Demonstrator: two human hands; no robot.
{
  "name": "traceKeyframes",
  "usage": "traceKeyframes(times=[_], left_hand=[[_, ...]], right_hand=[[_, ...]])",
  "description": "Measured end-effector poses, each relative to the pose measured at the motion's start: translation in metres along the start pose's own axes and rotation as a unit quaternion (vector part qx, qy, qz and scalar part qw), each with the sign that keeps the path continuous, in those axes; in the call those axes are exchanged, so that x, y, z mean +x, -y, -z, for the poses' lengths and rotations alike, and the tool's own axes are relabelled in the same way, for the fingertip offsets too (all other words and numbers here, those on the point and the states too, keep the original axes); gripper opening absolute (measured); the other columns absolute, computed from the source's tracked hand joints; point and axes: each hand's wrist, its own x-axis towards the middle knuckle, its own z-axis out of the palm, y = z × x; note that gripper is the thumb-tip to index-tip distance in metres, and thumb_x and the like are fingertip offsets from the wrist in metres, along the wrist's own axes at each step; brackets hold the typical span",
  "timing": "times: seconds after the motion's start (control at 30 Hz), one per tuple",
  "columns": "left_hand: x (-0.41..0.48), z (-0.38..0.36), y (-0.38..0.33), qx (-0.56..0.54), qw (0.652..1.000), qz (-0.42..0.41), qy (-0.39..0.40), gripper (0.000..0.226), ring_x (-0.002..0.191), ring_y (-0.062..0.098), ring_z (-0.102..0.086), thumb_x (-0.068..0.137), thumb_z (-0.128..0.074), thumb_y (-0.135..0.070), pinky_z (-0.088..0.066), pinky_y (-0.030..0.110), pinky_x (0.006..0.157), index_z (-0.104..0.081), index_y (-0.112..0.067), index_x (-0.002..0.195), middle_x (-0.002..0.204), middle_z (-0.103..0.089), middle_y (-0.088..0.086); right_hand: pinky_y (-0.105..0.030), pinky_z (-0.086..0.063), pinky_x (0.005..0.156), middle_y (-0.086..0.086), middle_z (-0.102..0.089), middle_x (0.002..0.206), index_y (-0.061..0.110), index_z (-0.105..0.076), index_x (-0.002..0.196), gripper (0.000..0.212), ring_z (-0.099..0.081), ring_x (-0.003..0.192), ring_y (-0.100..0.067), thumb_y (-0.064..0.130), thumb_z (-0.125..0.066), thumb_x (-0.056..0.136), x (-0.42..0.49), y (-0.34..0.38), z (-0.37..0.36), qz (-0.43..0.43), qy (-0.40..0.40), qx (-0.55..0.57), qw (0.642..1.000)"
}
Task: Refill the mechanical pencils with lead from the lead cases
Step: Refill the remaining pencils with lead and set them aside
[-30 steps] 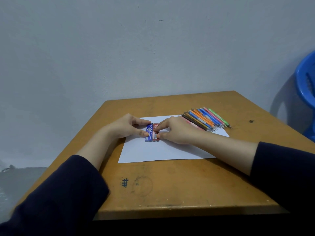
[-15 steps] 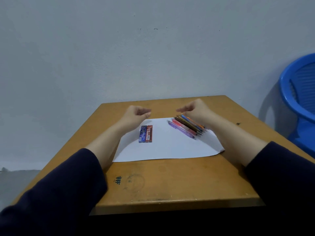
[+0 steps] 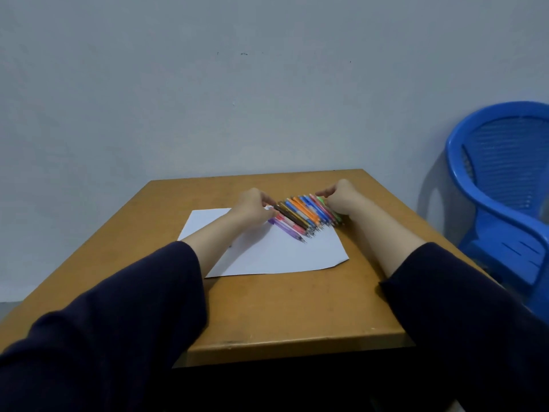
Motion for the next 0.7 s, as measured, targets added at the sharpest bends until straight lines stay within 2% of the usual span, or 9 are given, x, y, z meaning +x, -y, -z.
traceKeyframes(times=[0.07,0.13,0.3,0.43,0.5,0.57,0.63,0.7], left_hand=[[0.001,-0.001,0.001,0.016,1.000,-0.007,0.011,0.029,0.098,0.014,-0.051,0.090,-0.065,-0.024,-0.038,0.025,0.075,-0.067,-0.018,0.118,0.119,-0.062,0.006],[0.001,0.000,0.003,0.039,0.999,-0.018,0.030,0.030,0.098,0.015,-0.052,0.090,-0.065,-0.028,-0.038,0.025,0.075,-0.067,-0.022,0.119,0.119,-0.063,0.004],[0.002,0.014,0.012,0.073,0.994,-0.051,0.066,0.027,0.100,0.014,-0.055,0.092,-0.062,-0.028,-0.040,0.026,0.078,-0.067,-0.033,0.118,0.115,-0.065,-0.002],[0.003,0.026,0.025,0.058,0.993,-0.051,0.095,0.024,0.102,0.017,-0.057,0.091,-0.063,-0.027,-0.049,0.034,0.087,-0.068,-0.036,0.113,0.113,-0.066,-0.003],[0.003,0.032,0.030,0.052,0.992,-0.050,0.101,0.022,0.100,0.019,-0.058,0.091,-0.063,-0.025,-0.047,0.033,0.083,-0.069,-0.035,0.110,0.111,-0.066,-0.002],[0.002,0.036,0.034,0.044,0.993,-0.045,0.102,0.019,0.097,0.019,-0.058,0.093,-0.061,-0.024,-0.046,0.031,0.078,-0.070,-0.032,0.107,0.108,-0.066,0.000],[0.003,0.036,0.037,0.025,0.995,-0.040,0.089,0.018,0.095,0.018,-0.059,0.095,-0.057,-0.023,-0.046,0.032,0.077,-0.069,-0.029,0.107,0.108,-0.067,0.003],[0.002,0.032,0.036,0.004,0.997,-0.038,0.064,0.022,0.098,0.017,-0.058,0.097,-0.053,-0.027,-0.043,0.031,0.078,-0.066,-0.025,0.115,0.114,-0.065,0.003]], right_hand=[[-0.025,-0.043,0.061,-0.005,-0.057,0.106,0.016,-0.062,0.121,0.028,-0.052,0.074,-0.008,0.015,-0.051,0.095,-0.002,-0.001,0.001,0.002,0.027,-0.018,0.999],[-0.026,-0.044,0.067,-0.002,-0.055,0.096,0.014,-0.061,0.123,0.029,-0.052,0.074,-0.009,0.019,-0.052,0.096,-0.002,0.000,-0.002,0.010,0.035,-0.048,0.998],[-0.024,-0.043,0.060,0.001,-0.056,0.087,0.014,-0.063,0.121,0.027,-0.053,0.072,-0.011,0.016,-0.049,0.097,-0.005,0.009,-0.013,0.037,0.051,-0.085,0.994],[-0.026,-0.045,0.065,0.002,-0.056,0.080,0.011,-0.067,0.115,0.025,-0.052,0.071,-0.011,0.016,-0.053,0.095,-0.008,0.016,-0.020,0.058,0.060,-0.097,0.992],[-0.024,-0.044,0.061,0.002,-0.060,0.083,0.010,-0.069,0.110,0.022,-0.052,0.070,-0.010,0.015,-0.054,0.094,-0.010,0.020,-0.023,0.064,0.060,-0.108,0.990],[-0.023,-0.043,0.056,-0.003,-0.064,0.094,0.009,-0.069,0.108,0.022,-0.051,0.070,-0.010,0.012,-0.053,0.094,-0.011,0.023,-0.025,0.067,0.063,-0.121,0.988],[-0.026,-0.048,0.063,-0.008,-0.066,0.105,0.007,-0.068,0.108,0.021,-0.053,0.074,-0.012,0.010,-0.055,0.092,-0.013,0.026,-0.026,0.063,0.069,-0.131,0.987],[-0.028,-0.050,0.073,-0.009,-0.065,0.109,0.007,-0.067,0.110,0.022,-0.055,0.081,-0.015,0.011,-0.060,0.089,-0.016,0.027,-0.027,0.058,0.077,-0.132,0.987]])
